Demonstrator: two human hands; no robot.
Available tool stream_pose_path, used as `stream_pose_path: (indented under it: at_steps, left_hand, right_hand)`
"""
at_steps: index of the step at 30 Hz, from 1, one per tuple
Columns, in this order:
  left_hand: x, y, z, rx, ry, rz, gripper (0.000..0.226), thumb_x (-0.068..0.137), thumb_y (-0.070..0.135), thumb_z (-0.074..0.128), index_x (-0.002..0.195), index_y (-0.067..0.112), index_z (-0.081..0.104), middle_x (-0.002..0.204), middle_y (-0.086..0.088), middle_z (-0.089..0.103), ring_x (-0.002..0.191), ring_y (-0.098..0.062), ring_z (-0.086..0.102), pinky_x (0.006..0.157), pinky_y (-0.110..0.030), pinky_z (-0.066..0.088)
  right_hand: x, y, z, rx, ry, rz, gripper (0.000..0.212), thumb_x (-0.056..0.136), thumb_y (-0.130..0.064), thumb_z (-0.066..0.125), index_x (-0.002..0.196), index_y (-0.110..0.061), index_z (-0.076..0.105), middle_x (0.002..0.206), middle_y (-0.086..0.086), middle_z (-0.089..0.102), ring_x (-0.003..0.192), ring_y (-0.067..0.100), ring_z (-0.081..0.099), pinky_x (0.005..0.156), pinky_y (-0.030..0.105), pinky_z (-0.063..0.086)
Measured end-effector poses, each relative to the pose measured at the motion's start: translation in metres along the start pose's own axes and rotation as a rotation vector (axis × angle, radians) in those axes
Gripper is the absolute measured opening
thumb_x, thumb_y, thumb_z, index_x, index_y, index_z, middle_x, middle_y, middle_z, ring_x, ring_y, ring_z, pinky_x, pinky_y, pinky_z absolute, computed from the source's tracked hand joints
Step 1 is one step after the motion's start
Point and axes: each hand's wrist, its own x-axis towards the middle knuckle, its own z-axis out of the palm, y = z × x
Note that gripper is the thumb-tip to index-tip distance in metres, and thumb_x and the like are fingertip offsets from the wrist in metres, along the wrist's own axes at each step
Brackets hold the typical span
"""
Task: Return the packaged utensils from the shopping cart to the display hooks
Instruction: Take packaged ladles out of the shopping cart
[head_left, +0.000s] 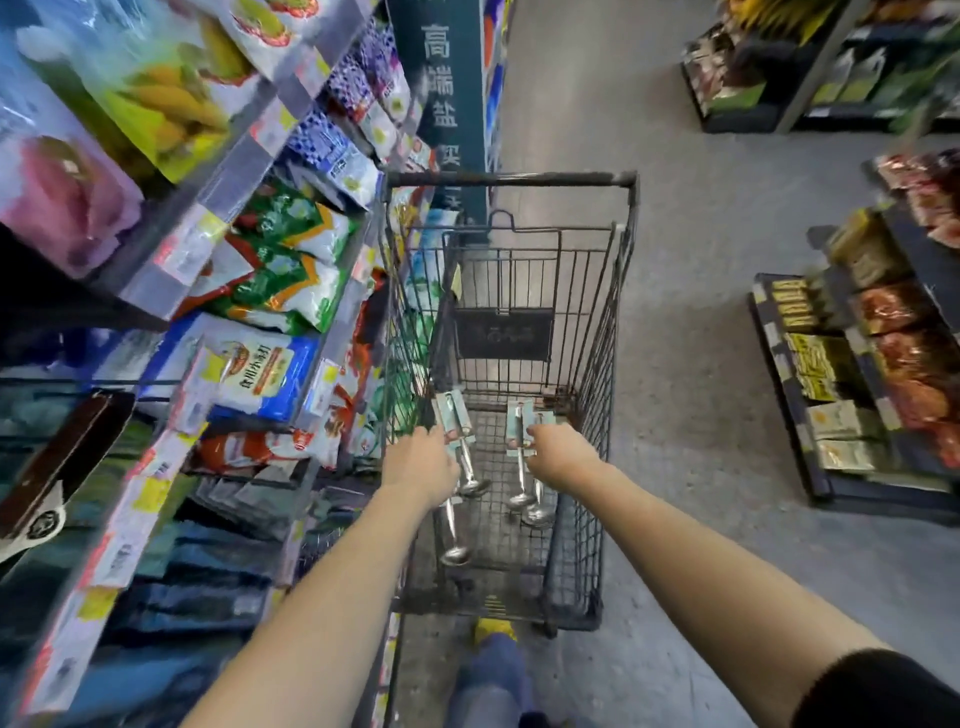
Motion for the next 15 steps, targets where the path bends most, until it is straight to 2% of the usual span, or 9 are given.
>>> stream_pose_path:
  at_steps: [6,9,13,15]
  left_hand:
    - [0.062,-0.009,0.026,0.005,-0.118,-0.003,0.054,0.098,0.037,0.053,0.146,0.013,0.045,0.135,-0.015,0.057,0.123,-0.034,0.056,0.1,-0.044,0.051]
    - [0.086,-0.012,0.04,-0.013,-0.165,-0.016,0.054,0.097,0.036,0.054,0.145,0.011,0.047,0.135,-0.015,0.057,0.123,-0.034,0.057,0.1,-0.046,0.051]
    - [0.113,-0.017,0.066,0.067,-0.214,-0.01,0.053,0.099,0.039,0.055,0.142,0.01,0.047,0.138,-0.015,0.053,0.125,-0.034,0.054,0.101,-0.044,0.048]
    - [0.126,-0.02,0.079,0.083,-0.243,-0.023,0.051,0.099,0.04,0.054,0.14,0.01,0.049,0.136,-0.015,0.054,0.123,-0.033,0.055,0.1,-0.043,0.047]
  right_hand:
    - [0.048,-0.002,0.018,0.0,-0.066,0.055,0.048,0.1,-0.013,0.052,0.149,-0.012,0.05,0.134,0.018,0.063,0.116,0.036,0.066,0.097,0.048,0.058]
    - [0.071,0.005,0.025,0.009,-0.114,0.076,0.056,0.099,-0.009,0.054,0.154,-0.015,0.045,0.136,0.018,0.064,0.114,0.032,0.068,0.094,0.044,0.06]
    - [0.107,0.021,0.038,0.063,-0.154,0.142,0.047,0.097,-0.011,0.056,0.144,-0.014,0.057,0.119,0.015,0.071,0.096,0.03,0.071,0.085,0.043,0.063]
    - [0.126,0.032,0.049,0.077,-0.168,0.149,0.045,0.097,-0.014,0.053,0.141,-0.014,0.059,0.124,0.017,0.067,0.1,0.032,0.07,0.089,0.043,0.061]
